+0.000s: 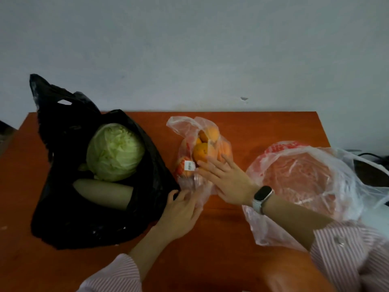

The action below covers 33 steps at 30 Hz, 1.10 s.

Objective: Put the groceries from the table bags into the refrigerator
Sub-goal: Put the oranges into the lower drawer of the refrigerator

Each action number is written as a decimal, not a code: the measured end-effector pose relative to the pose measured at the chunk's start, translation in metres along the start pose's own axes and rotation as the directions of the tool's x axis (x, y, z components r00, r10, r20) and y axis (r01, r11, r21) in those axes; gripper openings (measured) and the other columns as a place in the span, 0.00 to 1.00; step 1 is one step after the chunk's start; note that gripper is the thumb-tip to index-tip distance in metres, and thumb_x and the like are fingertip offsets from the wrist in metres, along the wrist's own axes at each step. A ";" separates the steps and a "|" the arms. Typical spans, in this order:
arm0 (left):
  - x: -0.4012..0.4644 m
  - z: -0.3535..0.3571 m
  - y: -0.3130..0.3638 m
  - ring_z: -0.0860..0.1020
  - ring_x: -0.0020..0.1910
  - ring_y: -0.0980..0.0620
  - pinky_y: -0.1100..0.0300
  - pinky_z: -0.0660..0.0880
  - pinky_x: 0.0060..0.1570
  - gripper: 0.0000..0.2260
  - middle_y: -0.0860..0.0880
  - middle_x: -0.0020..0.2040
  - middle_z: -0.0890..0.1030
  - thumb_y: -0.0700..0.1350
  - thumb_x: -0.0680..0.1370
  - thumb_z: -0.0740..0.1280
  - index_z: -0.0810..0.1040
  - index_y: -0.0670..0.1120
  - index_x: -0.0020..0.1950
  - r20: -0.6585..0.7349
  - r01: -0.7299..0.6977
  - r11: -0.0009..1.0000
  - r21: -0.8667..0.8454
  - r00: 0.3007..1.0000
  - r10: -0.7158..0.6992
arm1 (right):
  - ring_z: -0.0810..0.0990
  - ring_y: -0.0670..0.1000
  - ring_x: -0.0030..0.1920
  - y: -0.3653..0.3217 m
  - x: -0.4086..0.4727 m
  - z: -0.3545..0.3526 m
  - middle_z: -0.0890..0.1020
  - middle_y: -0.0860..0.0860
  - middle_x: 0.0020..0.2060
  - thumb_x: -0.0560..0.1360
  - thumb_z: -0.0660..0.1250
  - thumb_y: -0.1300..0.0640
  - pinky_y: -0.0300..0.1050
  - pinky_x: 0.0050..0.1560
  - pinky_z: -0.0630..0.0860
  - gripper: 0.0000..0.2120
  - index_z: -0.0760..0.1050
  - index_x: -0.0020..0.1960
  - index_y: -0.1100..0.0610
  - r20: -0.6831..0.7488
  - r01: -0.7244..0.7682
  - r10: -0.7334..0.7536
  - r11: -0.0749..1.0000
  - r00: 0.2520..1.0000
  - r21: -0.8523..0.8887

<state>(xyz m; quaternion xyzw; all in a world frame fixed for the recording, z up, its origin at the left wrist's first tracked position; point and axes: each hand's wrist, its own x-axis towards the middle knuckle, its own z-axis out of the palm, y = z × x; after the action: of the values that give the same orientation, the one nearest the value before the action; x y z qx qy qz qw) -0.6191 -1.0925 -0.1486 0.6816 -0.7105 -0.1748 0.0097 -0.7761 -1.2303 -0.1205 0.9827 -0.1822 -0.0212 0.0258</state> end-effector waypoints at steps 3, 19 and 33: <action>-0.004 0.001 0.003 0.72 0.57 0.49 0.46 0.73 0.55 0.19 0.53 0.49 0.82 0.56 0.76 0.52 0.76 0.55 0.60 0.024 -0.072 0.983 0.171 0.997 0.069 | 0.75 0.52 0.63 0.015 -0.002 0.006 0.82 0.50 0.54 0.62 0.71 0.51 0.63 0.69 0.58 0.31 0.72 0.64 0.54 0.092 0.056 -0.049 0.996 0.995 -0.070; 0.037 -0.012 0.008 0.74 0.57 0.46 0.50 0.73 0.53 0.15 0.45 0.61 0.74 0.49 0.78 0.60 0.70 0.46 0.63 -0.220 0.257 0.837 -0.483 0.889 -0.400 | 0.75 0.59 0.58 0.043 -0.016 0.023 0.73 0.56 0.63 0.76 0.56 0.62 0.54 0.57 0.72 0.19 0.68 0.66 0.56 0.326 -0.462 0.336 0.737 0.884 0.493; 0.016 0.018 0.003 0.80 0.44 0.55 0.67 0.76 0.41 0.16 0.48 0.49 0.80 0.49 0.77 0.54 0.79 0.45 0.44 -0.201 -0.041 0.995 -0.096 0.979 0.021 | 0.74 0.57 0.56 0.056 0.034 0.025 0.67 0.58 0.64 0.77 0.59 0.57 0.53 0.52 0.75 0.24 0.57 0.72 0.55 0.037 -0.391 0.523 0.587 0.852 0.709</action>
<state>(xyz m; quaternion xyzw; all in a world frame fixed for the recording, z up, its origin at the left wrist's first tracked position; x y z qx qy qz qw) -0.6274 -1.1038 -0.1681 0.6831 -0.7069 -0.1406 0.1178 -0.7654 -1.2956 -0.1434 0.8357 -0.4203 0.1425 -0.3235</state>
